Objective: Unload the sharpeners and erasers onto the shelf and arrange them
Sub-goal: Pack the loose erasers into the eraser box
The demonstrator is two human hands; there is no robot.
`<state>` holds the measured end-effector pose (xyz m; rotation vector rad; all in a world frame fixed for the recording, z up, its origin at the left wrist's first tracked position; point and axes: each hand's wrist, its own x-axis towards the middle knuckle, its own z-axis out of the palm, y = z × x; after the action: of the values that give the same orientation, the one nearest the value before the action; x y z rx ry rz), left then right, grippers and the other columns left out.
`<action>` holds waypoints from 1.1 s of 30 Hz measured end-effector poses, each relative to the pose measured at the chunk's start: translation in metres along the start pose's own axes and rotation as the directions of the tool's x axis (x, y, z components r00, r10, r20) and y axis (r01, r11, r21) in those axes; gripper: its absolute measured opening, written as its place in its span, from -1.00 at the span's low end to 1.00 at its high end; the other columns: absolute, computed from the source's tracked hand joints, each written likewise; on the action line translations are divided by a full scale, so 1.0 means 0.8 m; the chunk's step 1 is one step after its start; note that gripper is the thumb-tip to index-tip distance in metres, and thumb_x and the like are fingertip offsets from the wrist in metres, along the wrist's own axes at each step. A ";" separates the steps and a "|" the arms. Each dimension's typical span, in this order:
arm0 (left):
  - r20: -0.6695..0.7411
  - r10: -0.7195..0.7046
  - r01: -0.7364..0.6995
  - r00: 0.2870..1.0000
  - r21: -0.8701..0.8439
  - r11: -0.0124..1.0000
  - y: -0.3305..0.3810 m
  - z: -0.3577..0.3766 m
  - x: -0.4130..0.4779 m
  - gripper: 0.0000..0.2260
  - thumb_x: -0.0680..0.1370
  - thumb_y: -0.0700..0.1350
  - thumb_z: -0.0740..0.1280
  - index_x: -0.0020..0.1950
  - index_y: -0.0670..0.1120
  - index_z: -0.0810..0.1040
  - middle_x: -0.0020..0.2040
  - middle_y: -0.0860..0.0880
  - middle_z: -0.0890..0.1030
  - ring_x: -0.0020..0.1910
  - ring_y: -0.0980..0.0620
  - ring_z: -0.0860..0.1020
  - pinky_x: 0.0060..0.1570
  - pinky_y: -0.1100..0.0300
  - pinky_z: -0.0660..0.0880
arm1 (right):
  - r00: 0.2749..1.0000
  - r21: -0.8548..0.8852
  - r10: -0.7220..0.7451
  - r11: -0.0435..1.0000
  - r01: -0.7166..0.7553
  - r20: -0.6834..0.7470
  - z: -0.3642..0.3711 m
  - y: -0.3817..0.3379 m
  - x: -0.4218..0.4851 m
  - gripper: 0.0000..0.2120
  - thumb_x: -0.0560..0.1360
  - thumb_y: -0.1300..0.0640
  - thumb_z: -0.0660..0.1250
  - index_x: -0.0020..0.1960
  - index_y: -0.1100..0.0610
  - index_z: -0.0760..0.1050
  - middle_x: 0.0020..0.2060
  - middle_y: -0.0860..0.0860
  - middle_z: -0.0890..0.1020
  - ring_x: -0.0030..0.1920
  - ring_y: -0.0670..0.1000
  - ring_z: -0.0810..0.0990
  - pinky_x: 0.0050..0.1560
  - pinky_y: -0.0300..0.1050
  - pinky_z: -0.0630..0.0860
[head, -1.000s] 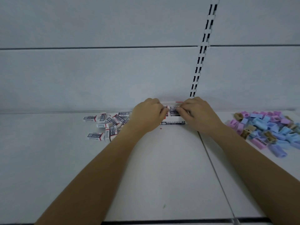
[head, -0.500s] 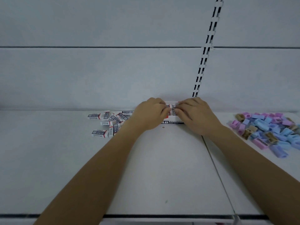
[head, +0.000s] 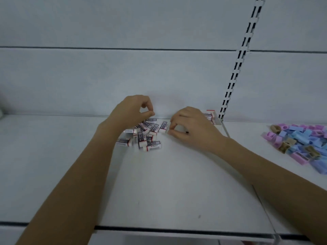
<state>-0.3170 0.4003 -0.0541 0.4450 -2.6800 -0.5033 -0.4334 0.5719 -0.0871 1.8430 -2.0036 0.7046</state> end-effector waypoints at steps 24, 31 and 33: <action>0.229 -0.064 0.047 0.971 0.076 0.996 -0.014 0.000 -0.009 -0.86 0.47 -0.07 0.40 -0.05 -0.12 0.57 -0.24 0.10 0.42 -0.24 0.14 0.40 -0.35 0.53 0.25 | 0.992 -0.146 0.113 0.984 -0.103 0.057 0.026 -0.023 -0.007 -0.76 0.43 0.03 0.26 0.03 0.14 0.49 -0.06 0.05 0.60 0.02 0.09 0.55 0.37 0.03 0.02; -0.011 -0.104 0.095 0.995 -0.317 0.944 -0.001 0.001 -0.012 -0.85 0.50 -0.12 0.36 0.03 -0.02 0.43 -0.20 0.12 0.51 -0.26 0.17 0.55 -0.29 0.43 0.42 | 0.994 -0.167 0.113 0.979 -0.113 -0.013 0.025 -0.024 -0.007 -0.80 0.36 0.15 0.33 -0.03 0.16 0.53 -0.22 0.06 0.65 -0.08 0.13 0.59 0.26 -0.05 0.11; -0.006 -0.123 0.108 0.992 -0.439 0.892 0.004 0.002 -0.014 -0.75 0.52 -0.16 0.33 0.16 0.02 0.42 -0.16 0.05 0.53 -0.20 0.05 0.63 -0.16 0.20 0.53 | 0.994 -0.123 0.093 0.987 -0.100 -0.065 0.026 -0.024 -0.007 -0.79 0.31 0.22 0.31 -0.06 0.18 0.55 -0.29 0.07 0.64 -0.21 0.14 0.58 0.04 -0.07 0.27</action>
<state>-0.3087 0.4078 -0.0573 0.4726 -2.4114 -1.0938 -0.4121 0.5639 -0.1044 1.6446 -2.0605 0.6362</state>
